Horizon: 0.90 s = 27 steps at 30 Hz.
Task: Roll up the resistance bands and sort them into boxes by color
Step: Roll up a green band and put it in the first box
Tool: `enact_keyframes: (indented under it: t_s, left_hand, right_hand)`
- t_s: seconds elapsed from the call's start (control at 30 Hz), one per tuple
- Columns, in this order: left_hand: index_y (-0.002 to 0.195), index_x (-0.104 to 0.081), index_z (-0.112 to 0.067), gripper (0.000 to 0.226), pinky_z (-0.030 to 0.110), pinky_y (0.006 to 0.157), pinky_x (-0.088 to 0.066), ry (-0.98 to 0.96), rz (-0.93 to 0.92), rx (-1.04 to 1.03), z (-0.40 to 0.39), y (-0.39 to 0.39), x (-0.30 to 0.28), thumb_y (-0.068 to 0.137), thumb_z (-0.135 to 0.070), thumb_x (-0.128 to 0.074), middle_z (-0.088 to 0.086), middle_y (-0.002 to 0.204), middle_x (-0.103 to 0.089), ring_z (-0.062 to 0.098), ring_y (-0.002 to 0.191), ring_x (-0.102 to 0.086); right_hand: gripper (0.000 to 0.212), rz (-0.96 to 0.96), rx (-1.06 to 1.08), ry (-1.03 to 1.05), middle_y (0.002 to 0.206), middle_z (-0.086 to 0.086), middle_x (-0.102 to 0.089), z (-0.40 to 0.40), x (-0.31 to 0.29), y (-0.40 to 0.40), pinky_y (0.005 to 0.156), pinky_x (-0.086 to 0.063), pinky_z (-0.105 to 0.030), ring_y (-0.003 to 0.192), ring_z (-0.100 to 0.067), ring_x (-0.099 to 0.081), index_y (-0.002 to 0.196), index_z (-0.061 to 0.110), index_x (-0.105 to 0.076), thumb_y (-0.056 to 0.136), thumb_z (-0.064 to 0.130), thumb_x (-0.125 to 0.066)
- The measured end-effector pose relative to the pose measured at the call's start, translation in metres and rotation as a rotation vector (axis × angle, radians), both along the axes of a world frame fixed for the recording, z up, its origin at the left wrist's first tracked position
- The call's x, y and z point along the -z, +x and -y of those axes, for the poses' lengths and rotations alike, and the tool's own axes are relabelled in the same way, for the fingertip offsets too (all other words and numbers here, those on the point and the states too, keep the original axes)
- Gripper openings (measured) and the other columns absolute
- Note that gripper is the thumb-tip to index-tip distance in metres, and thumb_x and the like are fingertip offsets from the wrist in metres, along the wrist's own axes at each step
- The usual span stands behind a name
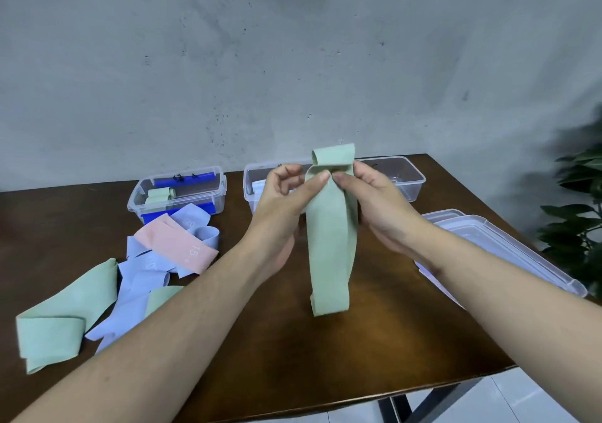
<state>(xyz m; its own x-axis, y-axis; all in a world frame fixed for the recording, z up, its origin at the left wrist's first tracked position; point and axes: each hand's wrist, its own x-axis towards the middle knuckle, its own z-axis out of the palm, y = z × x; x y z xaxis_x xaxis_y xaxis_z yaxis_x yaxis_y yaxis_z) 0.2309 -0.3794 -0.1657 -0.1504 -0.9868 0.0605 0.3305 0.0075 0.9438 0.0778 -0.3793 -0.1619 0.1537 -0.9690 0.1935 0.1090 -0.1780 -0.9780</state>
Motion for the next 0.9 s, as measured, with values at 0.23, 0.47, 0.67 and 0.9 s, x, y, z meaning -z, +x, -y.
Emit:
enact_keyframes:
  t_s: [0.23, 0.47, 0.67, 0.9]
  left_hand:
    - [0.107, -0.071, -0.016, 0.027, 0.037, 0.083, -0.058, 0.11, 0.016, 0.038, -0.004, -0.01, -0.007, 0.098, -0.038, -0.058, 0.007, 0.101, -0.076, 0.023, 0.092, -0.072]
    - [0.099, -0.063, -0.018, 0.024, 0.027, 0.062, -0.056, 0.226, -0.159, -0.22, 0.025, -0.016, -0.008, 0.097, -0.041, -0.059, 0.002, 0.082, -0.072, 0.014, 0.068, -0.072]
    - [0.109, -0.058, -0.011, 0.021, 0.025, 0.06, -0.05, 0.358, -0.171, -0.172, 0.046, -0.014, 0.006, 0.1, -0.029, -0.05, 0.003, 0.07, -0.065, 0.012, 0.056, -0.065]
    - [0.131, -0.053, -0.011, 0.034, 0.028, 0.05, -0.054, 0.486, -0.139, -0.135, 0.071, -0.017, 0.038, 0.102, -0.027, -0.049, 0.013, 0.101, -0.072, 0.018, 0.063, -0.072]
  right_hand:
    - [0.025, -0.116, -0.049, 0.134, 0.11, -0.003, -0.075, -0.004, 0.004, 0.01, 0.08, -0.054, -0.023, 0.096, -0.014, -0.071, 0.117, 0.015, -0.065, 0.106, 0.026, -0.046]
    - [0.032, -0.511, -0.239, 0.215, 0.112, 0.014, -0.072, -0.012, 0.032, 0.008, 0.083, -0.053, -0.022, 0.101, -0.002, -0.068, 0.12, 0.033, -0.058, 0.091, 0.042, -0.069]
    - [0.025, -0.503, -0.293, 0.373, 0.111, 0.002, -0.074, -0.013, 0.053, -0.008, 0.074, -0.052, -0.026, 0.098, -0.011, -0.07, 0.123, 0.022, -0.06, 0.101, 0.031, -0.057]
    - [0.03, -0.599, -0.247, 0.423, 0.109, 0.009, -0.066, -0.021, 0.063, -0.012, 0.066, -0.051, -0.022, 0.089, -0.004, -0.066, 0.13, 0.033, -0.045, 0.101, 0.034, -0.047]
